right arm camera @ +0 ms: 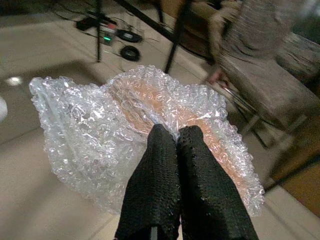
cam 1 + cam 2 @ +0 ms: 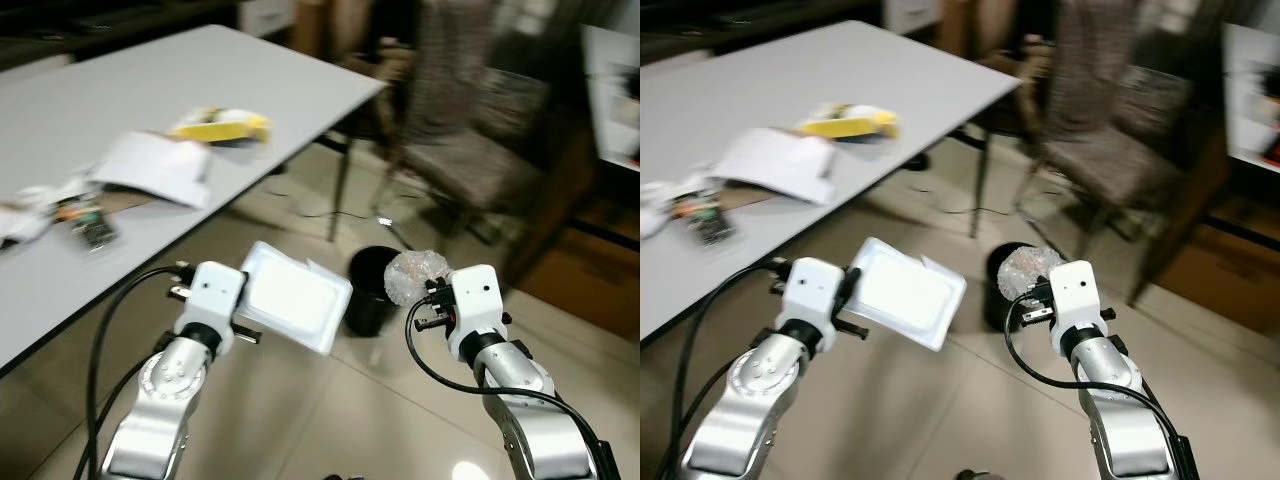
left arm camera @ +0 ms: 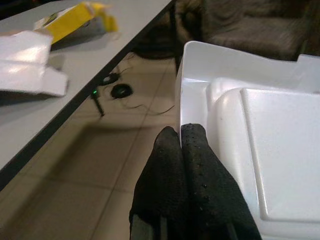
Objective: Picking trash to rubbish bin
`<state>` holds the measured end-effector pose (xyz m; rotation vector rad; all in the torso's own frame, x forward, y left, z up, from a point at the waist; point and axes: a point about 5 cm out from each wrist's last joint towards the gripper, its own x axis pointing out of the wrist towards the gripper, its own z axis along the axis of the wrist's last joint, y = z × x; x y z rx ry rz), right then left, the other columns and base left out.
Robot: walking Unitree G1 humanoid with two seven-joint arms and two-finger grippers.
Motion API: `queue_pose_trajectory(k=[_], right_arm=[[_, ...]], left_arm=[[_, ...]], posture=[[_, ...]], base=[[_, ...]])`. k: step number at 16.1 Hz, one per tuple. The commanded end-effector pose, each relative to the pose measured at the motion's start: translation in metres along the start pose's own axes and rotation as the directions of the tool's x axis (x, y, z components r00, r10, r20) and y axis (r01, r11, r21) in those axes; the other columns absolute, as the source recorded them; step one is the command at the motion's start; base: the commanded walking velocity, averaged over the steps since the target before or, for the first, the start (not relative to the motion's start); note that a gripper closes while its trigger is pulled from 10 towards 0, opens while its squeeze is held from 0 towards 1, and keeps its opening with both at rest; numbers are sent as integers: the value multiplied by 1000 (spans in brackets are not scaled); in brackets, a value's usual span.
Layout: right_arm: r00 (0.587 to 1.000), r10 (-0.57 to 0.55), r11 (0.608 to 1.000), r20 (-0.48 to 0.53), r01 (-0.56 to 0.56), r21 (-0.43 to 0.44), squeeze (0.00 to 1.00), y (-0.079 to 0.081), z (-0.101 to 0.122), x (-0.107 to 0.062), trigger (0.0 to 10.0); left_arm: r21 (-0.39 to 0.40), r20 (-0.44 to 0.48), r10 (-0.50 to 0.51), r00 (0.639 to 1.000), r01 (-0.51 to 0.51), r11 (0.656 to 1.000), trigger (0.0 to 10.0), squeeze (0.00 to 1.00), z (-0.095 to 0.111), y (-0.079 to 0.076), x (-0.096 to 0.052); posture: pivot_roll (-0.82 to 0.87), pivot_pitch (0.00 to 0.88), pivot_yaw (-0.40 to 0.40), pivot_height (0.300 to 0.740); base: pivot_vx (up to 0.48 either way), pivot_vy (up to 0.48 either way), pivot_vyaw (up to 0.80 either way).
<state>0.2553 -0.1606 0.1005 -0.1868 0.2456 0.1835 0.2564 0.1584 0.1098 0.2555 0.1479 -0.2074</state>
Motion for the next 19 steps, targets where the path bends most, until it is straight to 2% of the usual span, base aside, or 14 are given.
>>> queue_pose_trajectory(k=[1,6,9,11,13,16,19], right_arm=[[1000,8,1000,-5,-8,5,0,-2,0,1,10000],[997,32,998,-70,-28,52,0,3,-17,-3,10000],[997,11,998,-70,-7,58,0,5,-20,-4,10000],[997,0,999,-71,4,54,0,5,-21,-4,10000],[997,6,999,-82,-2,50,0,10,-24,-3,10000],[994,-17,996,-104,26,84,0,8,-28,-6,10000],[994,-24,996,-107,32,79,0,6,-29,-8,10000]], left_arm=[[-15,24,1,1000,0,1000,10000,0,5,-2,-2],[-30,0,19,1000,-19,999,10000,0,0,-3,-13],[-54,10,24,1000,-23,998,10000,0,1,-1,-5],[-51,29,-12,1000,13,999,10000,0,5,-3,1],[-36,44,-58,997,60,998,10000,0,10,-6,9],[-37,42,-75,996,77,996,10000,0,10,-7,13],[-41,44,-87,995,89,995,10000,0,9,-10,16]], posture=[[3,0,-101,740],[7,0,-104,740],[-20,0,-69,740],[-29,0,-56,740],[-39,0,-34,740],[-52,0,-23,740],[-64,0,-21,740]], base=[[0,0,-788],[0,0,-790],[0,0,-752],[0,0,0],[324,0,0],[354,0,0],[369,0,-696]])
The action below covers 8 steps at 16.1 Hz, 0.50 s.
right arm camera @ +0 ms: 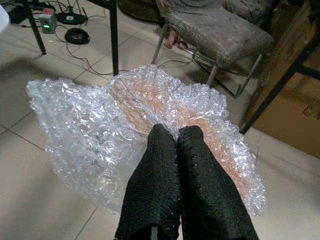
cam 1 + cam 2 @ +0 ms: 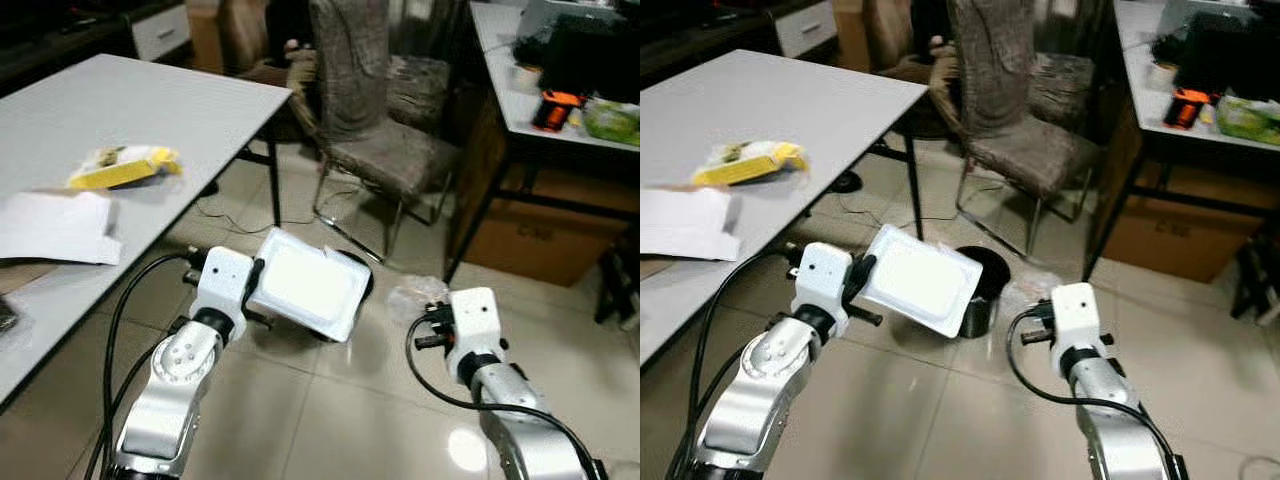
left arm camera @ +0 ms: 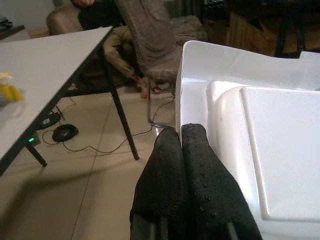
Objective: Picking trash to rubbish bin
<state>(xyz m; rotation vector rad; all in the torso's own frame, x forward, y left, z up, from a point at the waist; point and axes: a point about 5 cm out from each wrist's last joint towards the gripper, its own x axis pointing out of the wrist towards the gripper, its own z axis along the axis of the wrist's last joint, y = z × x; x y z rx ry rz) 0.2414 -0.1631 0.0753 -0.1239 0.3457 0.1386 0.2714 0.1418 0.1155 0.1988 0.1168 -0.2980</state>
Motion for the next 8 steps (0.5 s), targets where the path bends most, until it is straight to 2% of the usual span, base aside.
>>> queue_pose_trajectory(k=[1,2,8], right_arm=[[1000,-6,1000,-11,6,-2,0,0,-2,-1,10000],[1000,-9,1000,-13,9,-10,0,-2,-1,-1,10000],[999,29,998,-21,-30,-46,0,1,0,3,10000]], left_arm=[[1,-7,-2,1000,2,1000,10000,0,-3,1,0],[-3,-9,-1,1000,1,1000,10000,0,-4,0,1],[-18,-21,32,999,-33,999,10000,0,-9,4,-2]], posture=[[-68,0,-22,740],[-67,0,-27,740],[-55,0,-55,740]], base=[[368,0,-731],[371,0,-731],[375,0,0]])
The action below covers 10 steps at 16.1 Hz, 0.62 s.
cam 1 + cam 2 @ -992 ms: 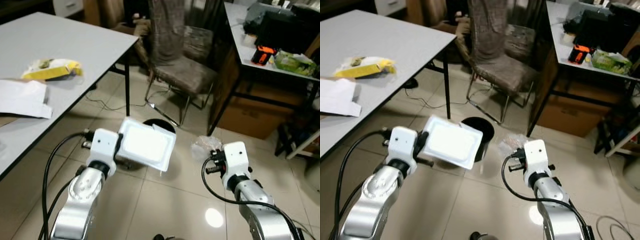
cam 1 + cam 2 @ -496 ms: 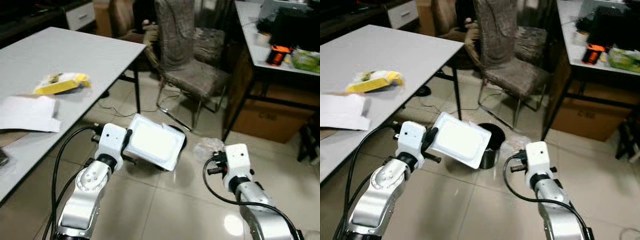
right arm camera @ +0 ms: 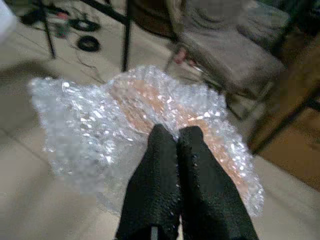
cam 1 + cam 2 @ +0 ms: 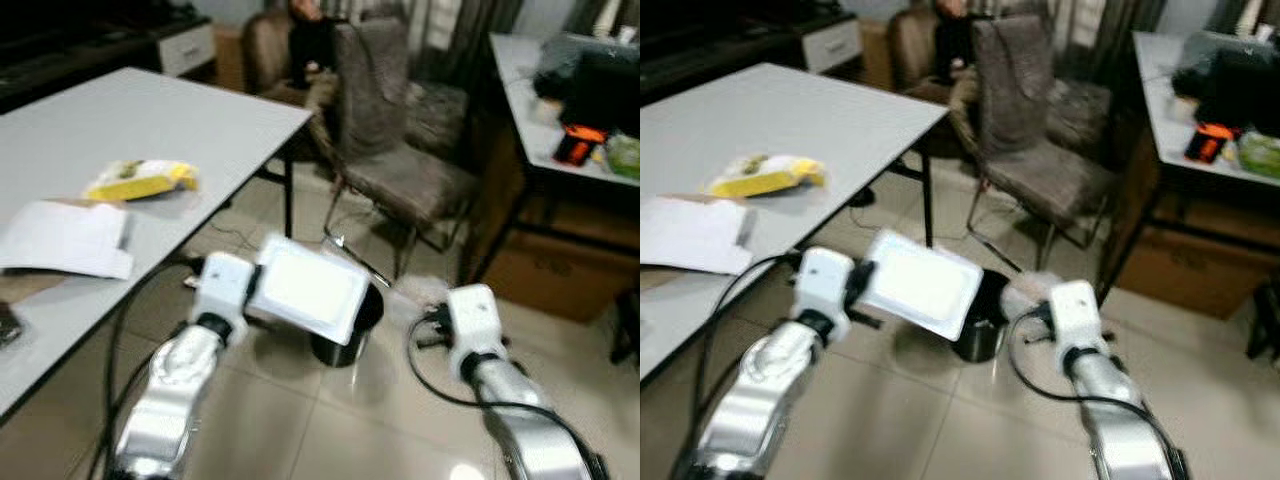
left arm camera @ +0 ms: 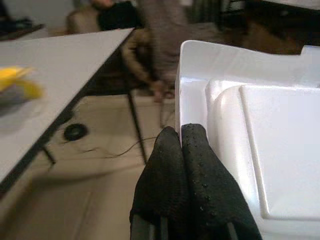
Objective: Picking trash to rubbish bin
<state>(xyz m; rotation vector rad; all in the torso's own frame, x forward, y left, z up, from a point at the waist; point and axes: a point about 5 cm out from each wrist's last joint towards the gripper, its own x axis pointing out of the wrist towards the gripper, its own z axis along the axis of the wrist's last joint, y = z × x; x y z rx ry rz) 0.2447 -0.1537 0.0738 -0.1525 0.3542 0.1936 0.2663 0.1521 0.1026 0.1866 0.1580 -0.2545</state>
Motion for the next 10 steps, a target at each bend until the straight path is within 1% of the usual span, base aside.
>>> queue_pose_trajectory(k=[1,6,10], right_arm=[[1000,-20,1000,-14,19,-9,0,-8,-1,-2,10000],[1000,-12,1000,-9,11,-23,0,-10,0,1,10000],[1000,5,998,5,-5,-55,0,-10,4,3,10000]], left_arm=[[0,21,-3,1000,3,1000,10000,0,5,-3,3],[-4,24,10,1000,-10,1000,10000,0,6,-1,4],[-5,17,12,1000,-12,1000,10000,0,4,-1,5]], posture=[[-52,0,-58,740],[-48,0,-63,740],[-52,0,-61,740]], base=[[371,0,-475],[373,0,-707],[373,0,0]])
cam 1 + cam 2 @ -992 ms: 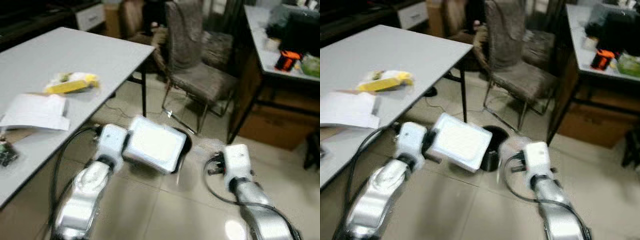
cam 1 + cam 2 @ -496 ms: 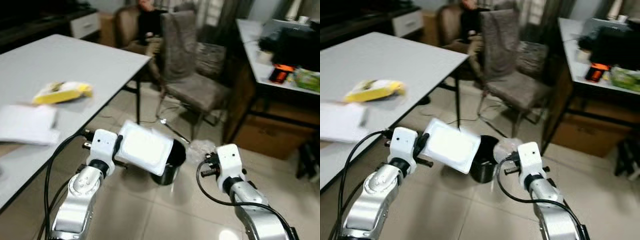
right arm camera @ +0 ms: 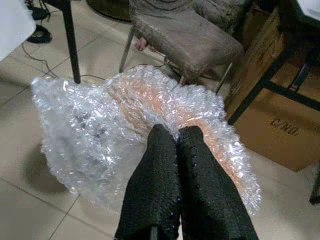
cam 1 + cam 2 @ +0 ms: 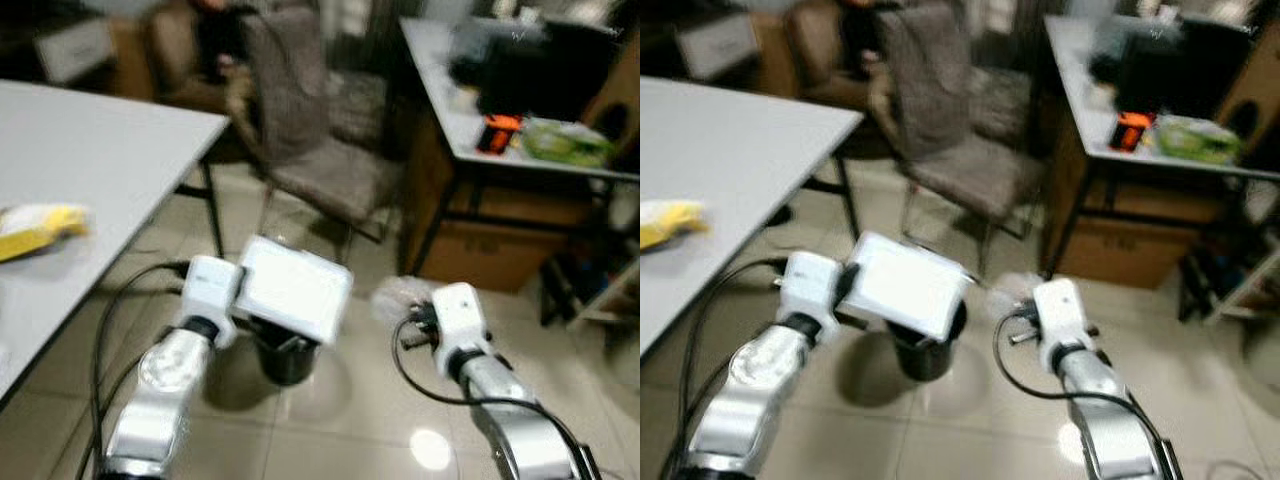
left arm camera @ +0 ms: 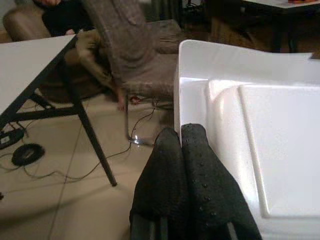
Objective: Picking trash to rubbish bin
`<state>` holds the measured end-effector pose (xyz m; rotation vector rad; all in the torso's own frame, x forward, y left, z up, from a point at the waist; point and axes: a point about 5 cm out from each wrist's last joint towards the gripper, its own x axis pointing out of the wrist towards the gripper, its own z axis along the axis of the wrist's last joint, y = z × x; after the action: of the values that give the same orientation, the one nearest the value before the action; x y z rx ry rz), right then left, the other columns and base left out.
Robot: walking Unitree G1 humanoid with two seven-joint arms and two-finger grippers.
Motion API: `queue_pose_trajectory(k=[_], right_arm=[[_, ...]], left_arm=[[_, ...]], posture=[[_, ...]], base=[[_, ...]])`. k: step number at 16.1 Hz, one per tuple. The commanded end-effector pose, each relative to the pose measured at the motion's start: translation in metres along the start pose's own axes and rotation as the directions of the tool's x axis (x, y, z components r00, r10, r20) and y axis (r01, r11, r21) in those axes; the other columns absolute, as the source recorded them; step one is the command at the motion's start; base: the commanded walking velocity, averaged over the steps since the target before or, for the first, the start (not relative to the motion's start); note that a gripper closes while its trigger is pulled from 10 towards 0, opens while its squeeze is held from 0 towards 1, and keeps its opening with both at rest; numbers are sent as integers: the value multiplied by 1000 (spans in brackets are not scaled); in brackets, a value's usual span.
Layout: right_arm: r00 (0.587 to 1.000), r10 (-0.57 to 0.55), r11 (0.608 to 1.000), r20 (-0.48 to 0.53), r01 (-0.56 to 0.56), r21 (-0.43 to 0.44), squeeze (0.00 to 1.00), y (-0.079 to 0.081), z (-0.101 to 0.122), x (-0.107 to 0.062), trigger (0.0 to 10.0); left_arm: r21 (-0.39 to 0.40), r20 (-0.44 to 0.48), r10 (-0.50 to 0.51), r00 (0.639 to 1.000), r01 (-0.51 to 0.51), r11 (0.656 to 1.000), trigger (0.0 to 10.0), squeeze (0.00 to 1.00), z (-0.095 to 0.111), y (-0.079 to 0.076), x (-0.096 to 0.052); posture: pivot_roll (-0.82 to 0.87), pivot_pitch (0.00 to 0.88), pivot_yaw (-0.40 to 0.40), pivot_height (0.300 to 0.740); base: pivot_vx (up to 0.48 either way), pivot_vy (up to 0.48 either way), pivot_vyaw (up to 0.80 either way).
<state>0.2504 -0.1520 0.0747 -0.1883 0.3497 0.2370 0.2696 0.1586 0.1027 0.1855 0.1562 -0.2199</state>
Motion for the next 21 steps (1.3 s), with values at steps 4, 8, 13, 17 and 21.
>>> queue_pose_trajectory(k=[4,8,13,17,21], right_arm=[[1000,-21,1000,5,21,-17,0,-10,0,-3,10000],[1000,-6,999,0,6,-49,0,-8,-1,-3,10000],[1000,-6,998,-4,6,-58,0,-8,-1,-3,10000],[1000,13,998,0,-13,-65,0,-7,-1,-5,10000],[1000,-23,999,10,23,-32,0,-10,0,-5,10000]], left_arm=[[-16,0,-12,1000,12,1000,10000,0,1,-8,6],[-11,-5,-12,1000,12,1000,10000,0,0,-7,9],[-4,-15,-23,1000,23,1000,10000,0,-3,-7,9],[-1,-15,-25,1000,25,1000,10000,0,-3,-7,11],[3,-16,-29,999,29,1000,10000,0,-3,-8,11]], posture=[[-60,0,-52,740],[-62,0,-46,740],[-70,0,-37,740],[-73,0,-34,740],[-70,0,-37,740]], base=[[372,0,0],[372,0,0],[373,0,0],[371,0,0],[372,0,438]])
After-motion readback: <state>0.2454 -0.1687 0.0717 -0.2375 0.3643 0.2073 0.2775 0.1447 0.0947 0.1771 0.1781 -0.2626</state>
